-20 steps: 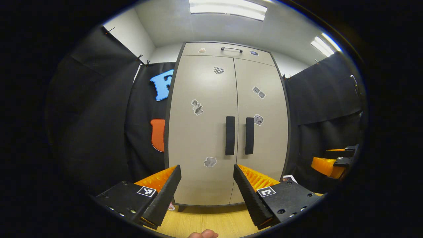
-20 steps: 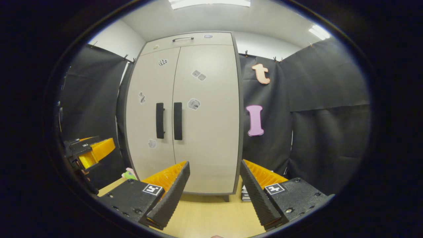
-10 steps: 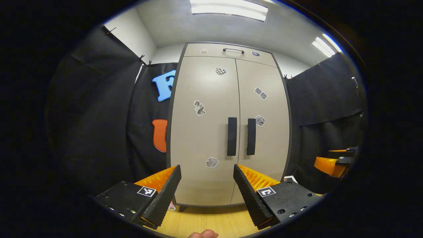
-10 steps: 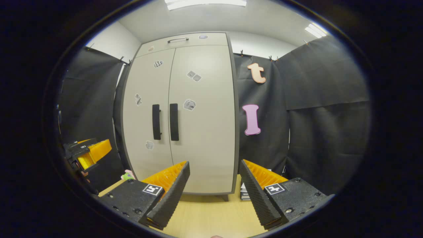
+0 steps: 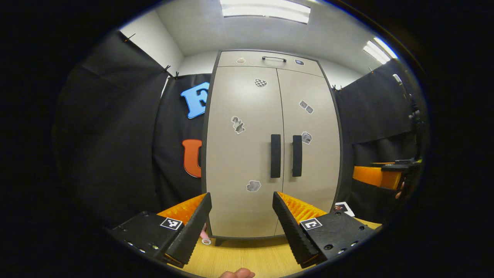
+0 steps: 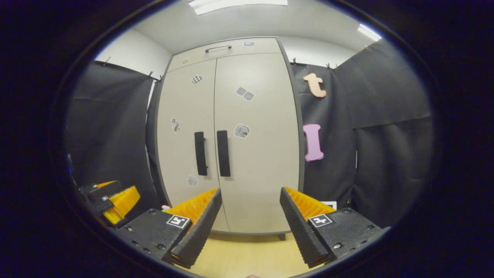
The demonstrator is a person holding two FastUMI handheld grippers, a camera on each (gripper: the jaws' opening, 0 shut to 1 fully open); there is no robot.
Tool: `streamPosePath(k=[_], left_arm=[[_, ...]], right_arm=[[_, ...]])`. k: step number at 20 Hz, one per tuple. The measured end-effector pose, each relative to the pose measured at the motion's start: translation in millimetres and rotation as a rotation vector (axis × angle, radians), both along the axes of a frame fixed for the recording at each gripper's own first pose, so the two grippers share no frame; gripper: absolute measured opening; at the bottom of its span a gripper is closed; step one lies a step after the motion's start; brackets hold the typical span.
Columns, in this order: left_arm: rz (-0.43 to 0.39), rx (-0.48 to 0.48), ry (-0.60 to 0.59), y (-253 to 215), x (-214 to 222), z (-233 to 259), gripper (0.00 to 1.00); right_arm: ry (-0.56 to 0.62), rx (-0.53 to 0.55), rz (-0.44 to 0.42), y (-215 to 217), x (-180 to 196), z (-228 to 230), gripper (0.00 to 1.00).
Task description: Open the right door of the double-door shoe cabinet with the right hand, and open the left door with the left hand.
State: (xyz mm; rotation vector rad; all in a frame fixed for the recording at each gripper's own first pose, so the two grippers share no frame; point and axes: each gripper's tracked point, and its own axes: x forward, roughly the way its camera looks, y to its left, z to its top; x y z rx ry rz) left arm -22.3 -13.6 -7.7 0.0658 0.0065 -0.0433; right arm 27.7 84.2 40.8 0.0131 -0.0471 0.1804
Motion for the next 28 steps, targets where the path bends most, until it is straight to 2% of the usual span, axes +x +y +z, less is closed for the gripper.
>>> streamPosePath(k=[4,5,6,7,9,15,18,20,25,26,28], left_arm=[[-0.014,-0.011,0.033,1.5,-12.0,-17.5,0.95],[-0.012,-0.015,0.048,2.8,-14.9,-23.3,0.95],[-0.01,-0.017,0.057,3.8,-18.5,-28.6,0.95],[-0.008,-0.016,0.06,5.6,-20.2,-32.7,0.95],[-0.004,-0.011,0.071,8.7,-23.2,-41.7,0.95],[-0.001,-0.055,0.126,17.6,-35.1,-68.7,0.95],[0.018,-0.052,0.132,27.6,-37.8,-70.2,0.95],[0.036,-0.053,0.127,37.7,-36.6,-69.1,0.95],[0.065,-0.055,0.122,52.5,-34.1,-67.1,0.95],[0.067,-0.059,0.122,53.6,-33.2,-67.3,0.95],[0.071,-0.061,0.118,56.0,-32.1,-66.3,0.95]], right_arm=[[-0.033,-0.014,0.021,26.8,40.3,28.9,0.97],[-0.031,-0.024,0.034,37.0,51.6,33.5,0.94],[-0.033,-0.039,0.042,45.8,63.3,37.2,0.97],[-0.036,-0.051,0.049,55.3,75.0,40.4,0.94],[-0.025,-0.068,0.055,72.0,96.8,41.6,0.97],[-0.018,-0.104,-0.028,80.8,157.2,44.0,0.97],[0.017,-0.06,-0.043,79.6,174.0,40.1,0.94],[0.022,-0.039,-0.045,79.7,181.4,41.2,0.98],[0.03,-0.047,-0.059,80.8,193.7,38.0,0.97],[0.036,-0.046,-0.06,80.6,195.5,36.4,0.94],[0.028,-0.044,-0.066,80.1,196.3,38.0,0.97]])
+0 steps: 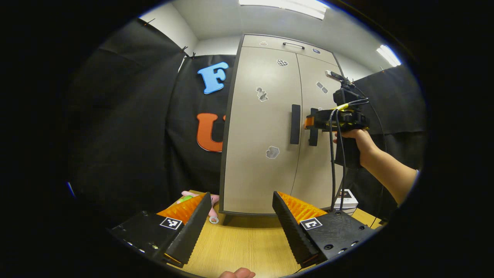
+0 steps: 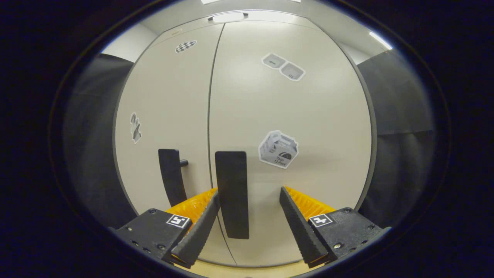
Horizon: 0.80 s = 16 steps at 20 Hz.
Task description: Open the right door of the double-door shoe cabinet with the right hand, and open the left door with the left hand.
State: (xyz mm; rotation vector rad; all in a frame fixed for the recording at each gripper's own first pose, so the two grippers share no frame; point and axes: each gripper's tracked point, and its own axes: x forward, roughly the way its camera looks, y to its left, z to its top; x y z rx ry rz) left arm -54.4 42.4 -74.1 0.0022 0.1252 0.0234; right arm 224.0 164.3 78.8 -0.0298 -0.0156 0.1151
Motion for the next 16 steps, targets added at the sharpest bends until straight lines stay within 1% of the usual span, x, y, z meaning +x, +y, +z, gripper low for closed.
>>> streamPosePath(k=[6,9,10,11,12,13,14,16], left_arm=[[-0.01,-0.018,-0.005,-2.8,0.5,2.7,0.95],[-0.012,-0.02,-0.011,-2.3,2.2,3.2,0.95],[-0.014,-0.022,-0.01,-2.8,1.0,1.8,0.95],[-0.015,-0.023,-0.012,-2.7,1.2,3.1,0.95],[-0.015,-0.024,-0.013,-2.8,2.0,3.8,0.95],[-0.016,-0.025,-0.011,-2.7,1.3,3.4,0.95],[-0.014,-0.027,-0.011,-1.6,0.9,3.4,0.95],[-0.01,-0.033,-0.018,-0.4,0.5,5.3,0.95]], right_arm=[[0.001,-0.018,-0.031,-3.0,2.3,-0.5,0.96],[0.024,-0.024,-0.019,0.2,2.1,-4.5,0.84],[0.033,-0.017,0.007,5.6,0.7,-6.7,0.82],[0.043,-0.005,0.023,10.8,0.1,-9.6,0.68],[0.05,0.009,0.047,16.3,-1.6,-11.6,0.57],[0.039,0.019,0.043,15.6,-1.4,-8.7,0.41],[0.04,0.002,0.047,15.7,0.4,-11.7,0.36],[0.037,0.005,0.072,15.7,-1.1,-11.0,0.31]])
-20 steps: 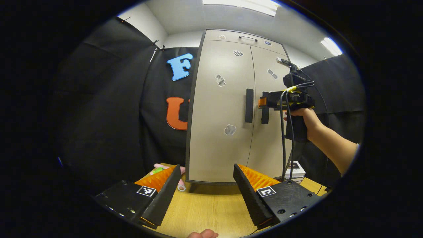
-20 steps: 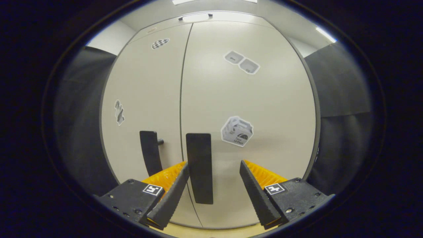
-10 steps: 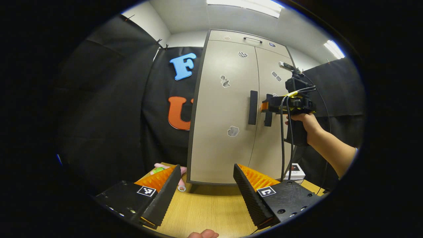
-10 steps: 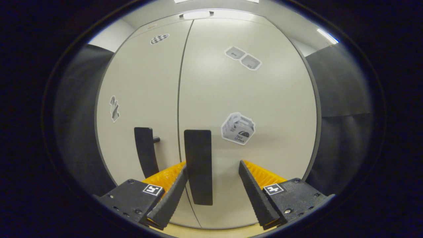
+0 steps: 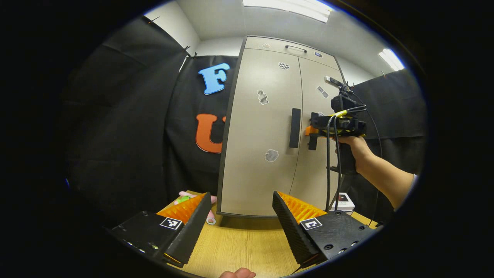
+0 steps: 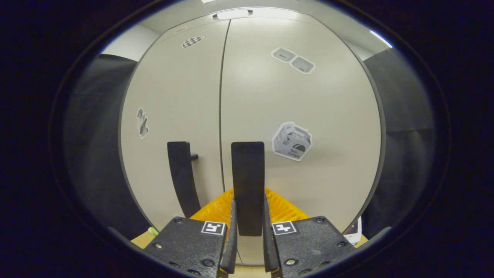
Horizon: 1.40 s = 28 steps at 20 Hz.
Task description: Open the right door of the double-door shoe cabinet with the right hand, and open the left door with the left hand.
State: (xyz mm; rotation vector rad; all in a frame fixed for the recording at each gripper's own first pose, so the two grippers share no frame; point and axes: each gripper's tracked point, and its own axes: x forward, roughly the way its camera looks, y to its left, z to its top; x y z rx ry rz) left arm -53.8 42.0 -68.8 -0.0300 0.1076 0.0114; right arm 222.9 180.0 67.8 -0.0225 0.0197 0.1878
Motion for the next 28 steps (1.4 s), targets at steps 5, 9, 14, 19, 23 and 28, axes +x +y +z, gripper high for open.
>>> streamPosePath(k=[5,9,14,19,23,28], left_arm=[[-0.007,0.006,-0.007,-2.4,-0.5,1.6,0.95],[-0.018,-0.013,-0.013,-10.2,-4.5,1.5,0.95],[-0.012,0.008,-0.021,-13.5,-9.4,6.0,0.95],[-0.001,0.021,-0.03,-17.7,-12.5,10.2,0.95],[-0.008,0.022,-0.047,-28.8,-16.5,17.1,0.95],[-0.021,0.032,-0.06,-43.9,-13.4,19.5,0.95]], right_arm=[[-0.006,-0.003,0.025,-0.7,-5.4,-0.2,0.23],[-0.002,-0.004,0.065,-5.3,-25.7,-1.5,0.21],[-0.002,0.011,0.118,-23.2,-64.7,-3.4,0.2],[-0.006,0.005,0.145,-47.4,-100.1,-4.3,0.19],[-0.004,0.017,0.161,-74.9,-127.9,-4.0,0.19],[-0.001,0.005,0.159,-112.8,-153.3,-2.5,0.18]])
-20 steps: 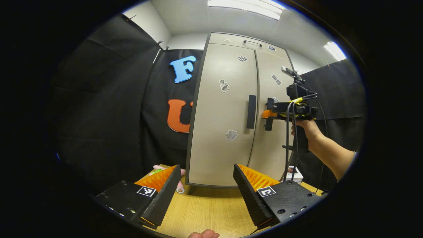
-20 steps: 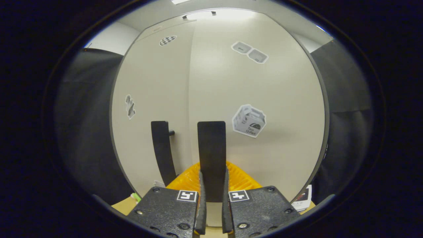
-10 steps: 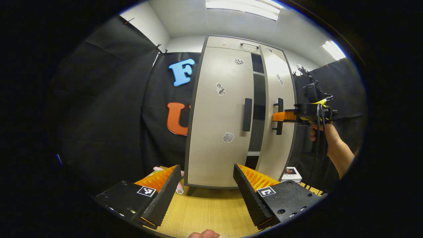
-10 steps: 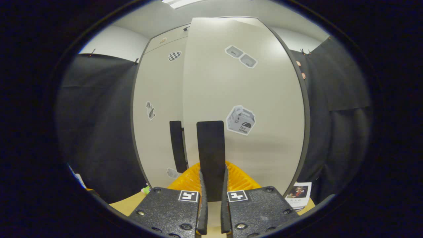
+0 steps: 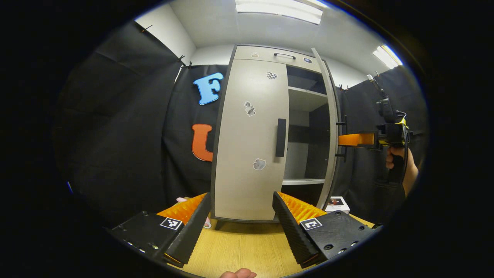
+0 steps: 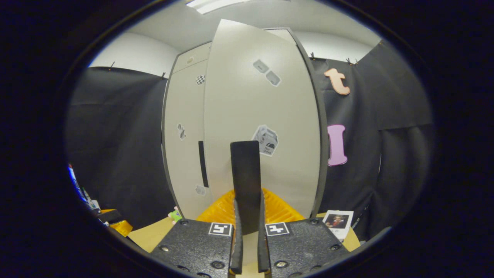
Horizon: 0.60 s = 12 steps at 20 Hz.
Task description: Open the right door of the double-door shoe cabinet with the right hand, and open the left door with the left hand.
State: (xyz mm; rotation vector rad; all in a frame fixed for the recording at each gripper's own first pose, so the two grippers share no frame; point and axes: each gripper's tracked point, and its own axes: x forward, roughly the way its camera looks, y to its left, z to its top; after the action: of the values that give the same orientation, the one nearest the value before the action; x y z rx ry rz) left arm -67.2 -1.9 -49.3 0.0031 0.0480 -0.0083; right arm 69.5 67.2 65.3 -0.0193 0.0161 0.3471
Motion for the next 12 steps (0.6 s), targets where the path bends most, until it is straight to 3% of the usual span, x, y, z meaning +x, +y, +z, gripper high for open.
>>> streamPosePath(k=[12], left_arm=[[-0.09,-0.014,-0.001,-52.1,23.4,-3.6,0.95]], right_arm=[[-0.016,-0.038,-0.048,-63.8,-21.2,1.7,0.18]])
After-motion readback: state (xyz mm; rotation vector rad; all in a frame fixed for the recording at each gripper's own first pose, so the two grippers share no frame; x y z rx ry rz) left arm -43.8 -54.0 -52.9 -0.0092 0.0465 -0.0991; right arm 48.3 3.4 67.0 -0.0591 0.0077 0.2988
